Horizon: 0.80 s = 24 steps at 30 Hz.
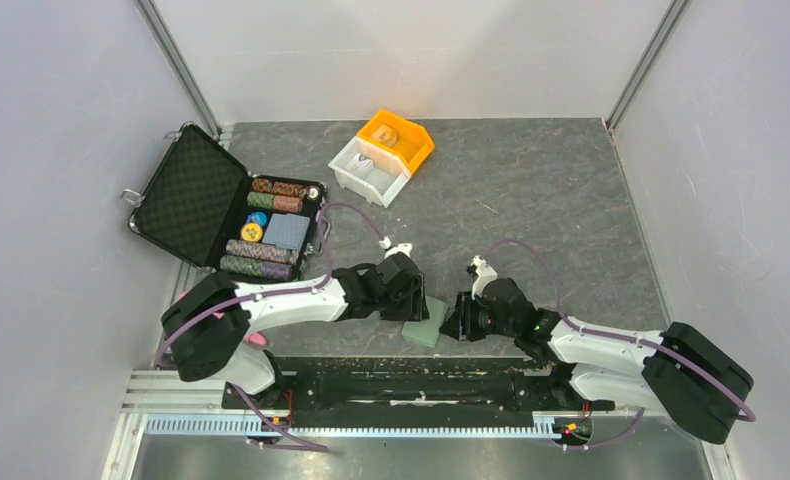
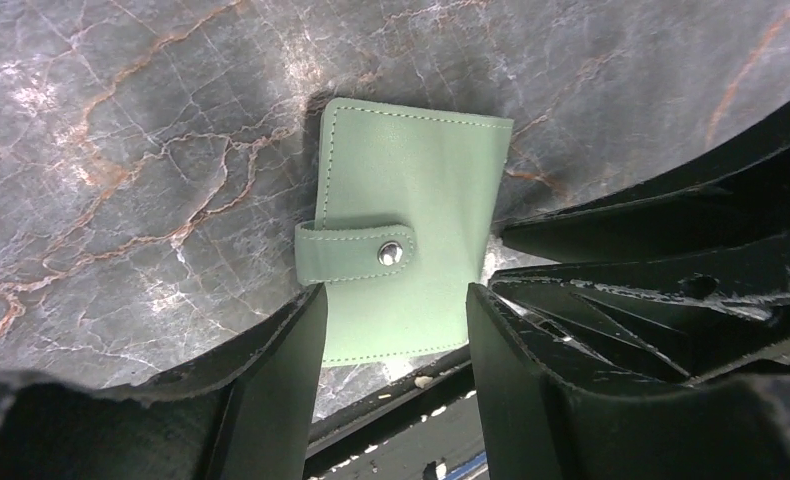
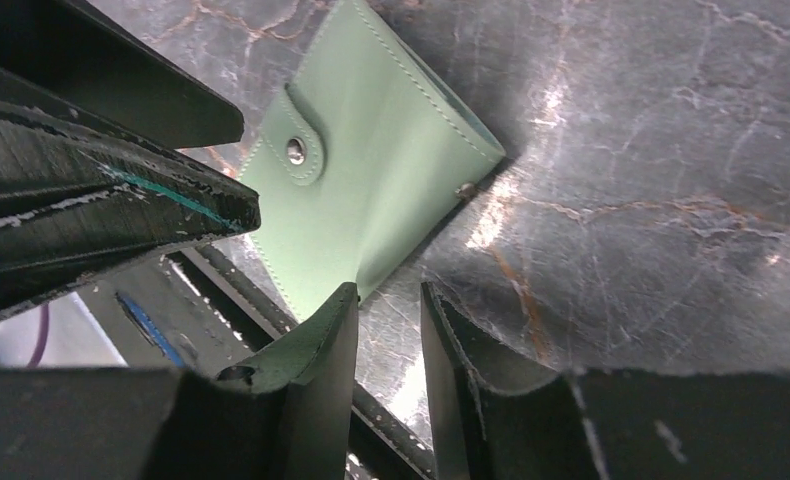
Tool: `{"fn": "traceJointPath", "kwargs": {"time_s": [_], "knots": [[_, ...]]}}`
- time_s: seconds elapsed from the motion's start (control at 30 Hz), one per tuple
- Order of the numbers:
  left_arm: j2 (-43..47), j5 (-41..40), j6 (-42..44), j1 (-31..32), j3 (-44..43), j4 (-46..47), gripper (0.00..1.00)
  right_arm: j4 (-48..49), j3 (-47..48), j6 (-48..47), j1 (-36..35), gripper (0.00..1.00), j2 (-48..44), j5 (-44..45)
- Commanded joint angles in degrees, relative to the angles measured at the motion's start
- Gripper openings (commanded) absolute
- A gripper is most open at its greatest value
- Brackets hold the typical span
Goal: Take the credit cards out of the card holder
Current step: Open the card holder at the center of the board.
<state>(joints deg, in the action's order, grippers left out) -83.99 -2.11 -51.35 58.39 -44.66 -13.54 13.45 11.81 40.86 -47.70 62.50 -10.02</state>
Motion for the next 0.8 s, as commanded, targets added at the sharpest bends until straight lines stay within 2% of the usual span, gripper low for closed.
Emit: {"fn": "traceJointPath", "kwargs": {"time_s": [0.0,0.17,0.4,0.6,0.77], "knots": [[-3.61,-4.51,4.25,2.1,-4.74,-3.69,0.6,-0.8,1.49,-2.02,0.24,0.32,0.1,3.22],[-8.11,-6.72,5.47,2.77,-8.57,-6.7,0.59,-0.14,0.6,-2.31,0.39,0.31,-0.29,3.97],[-11.66,-7.25,6.57,3.18,-10.68,-8.58,0.5,0.13,0.82,-2.94,0.76,0.31,0.14,3.71],[-12.4,-6.82,7.14,3.48,-11.24,-9.4,0.39,1.17,0.75,-2.76,1.02,0.31,0.94,3.83],[-11.54,-5.73,6.91,3.48,-11.1,-9.69,0.23,3.2,0.45,-2.1,1.1,0.3,1.88,3.89]]}}
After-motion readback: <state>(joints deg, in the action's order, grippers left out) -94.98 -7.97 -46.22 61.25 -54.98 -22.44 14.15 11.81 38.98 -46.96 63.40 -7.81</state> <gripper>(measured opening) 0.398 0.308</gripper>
